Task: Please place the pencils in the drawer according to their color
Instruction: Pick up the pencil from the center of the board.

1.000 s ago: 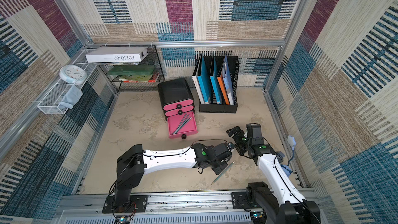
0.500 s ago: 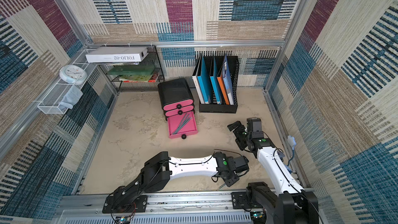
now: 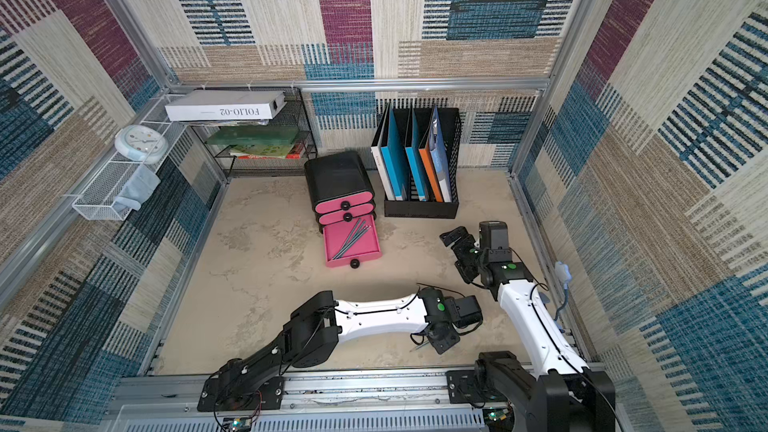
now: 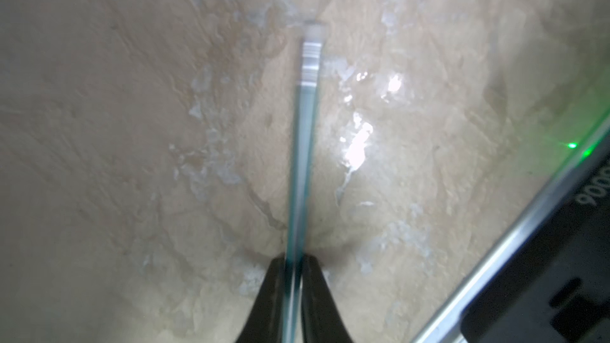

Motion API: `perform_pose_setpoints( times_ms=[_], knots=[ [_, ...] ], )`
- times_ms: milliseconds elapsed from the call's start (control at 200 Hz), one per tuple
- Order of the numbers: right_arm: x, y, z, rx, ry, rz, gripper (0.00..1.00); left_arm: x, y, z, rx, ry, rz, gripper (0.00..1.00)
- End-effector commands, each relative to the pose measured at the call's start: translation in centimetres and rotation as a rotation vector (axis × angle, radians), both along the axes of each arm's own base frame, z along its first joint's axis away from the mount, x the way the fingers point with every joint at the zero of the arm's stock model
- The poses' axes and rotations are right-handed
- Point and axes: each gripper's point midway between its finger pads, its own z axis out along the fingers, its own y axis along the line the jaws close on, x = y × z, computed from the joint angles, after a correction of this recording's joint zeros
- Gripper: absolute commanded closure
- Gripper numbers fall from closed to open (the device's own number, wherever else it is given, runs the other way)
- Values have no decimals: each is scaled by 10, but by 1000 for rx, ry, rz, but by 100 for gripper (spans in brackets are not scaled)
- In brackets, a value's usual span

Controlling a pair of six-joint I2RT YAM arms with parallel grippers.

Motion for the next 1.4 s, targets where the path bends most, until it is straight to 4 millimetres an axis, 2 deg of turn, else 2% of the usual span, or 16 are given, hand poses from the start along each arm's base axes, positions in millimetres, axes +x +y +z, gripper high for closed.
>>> perform_pose_setpoints(
  times_ms=[0, 65, 215, 376, 636, 816, 1002, 1132, 1392],
  knots=[
    [2, 1, 4, 7, -9, 2, 1, -2, 28, -18, 117, 30, 15, 94],
    [3, 1, 5, 10, -12, 1, 1, -1, 28, -20, 119, 42, 17, 100],
    [6, 2, 8, 15, -20, 1, 1, 4, 32, -22, 117, 71, 43, 100],
    [12, 4, 14, 22, -38, 9, 1, 21, 42, -11, 93, 34, 91, 100],
    [25, 9, 23, 47, -63, 23, 1, 59, 75, 20, 45, -57, 189, 100],
    [31, 9, 27, 51, -77, 26, 1, 87, 106, 38, 47, -143, 231, 100],
    [31, 13, 25, 63, -82, 43, 1, 129, 146, 63, 22, -256, 285, 100],
    [28, 20, 22, 90, -92, 81, 1, 172, 169, 86, -4, -351, 309, 100],
    [15, 36, 8, 132, -102, 131, 1, 255, 191, 118, -67, -511, 321, 100]
  ],
)
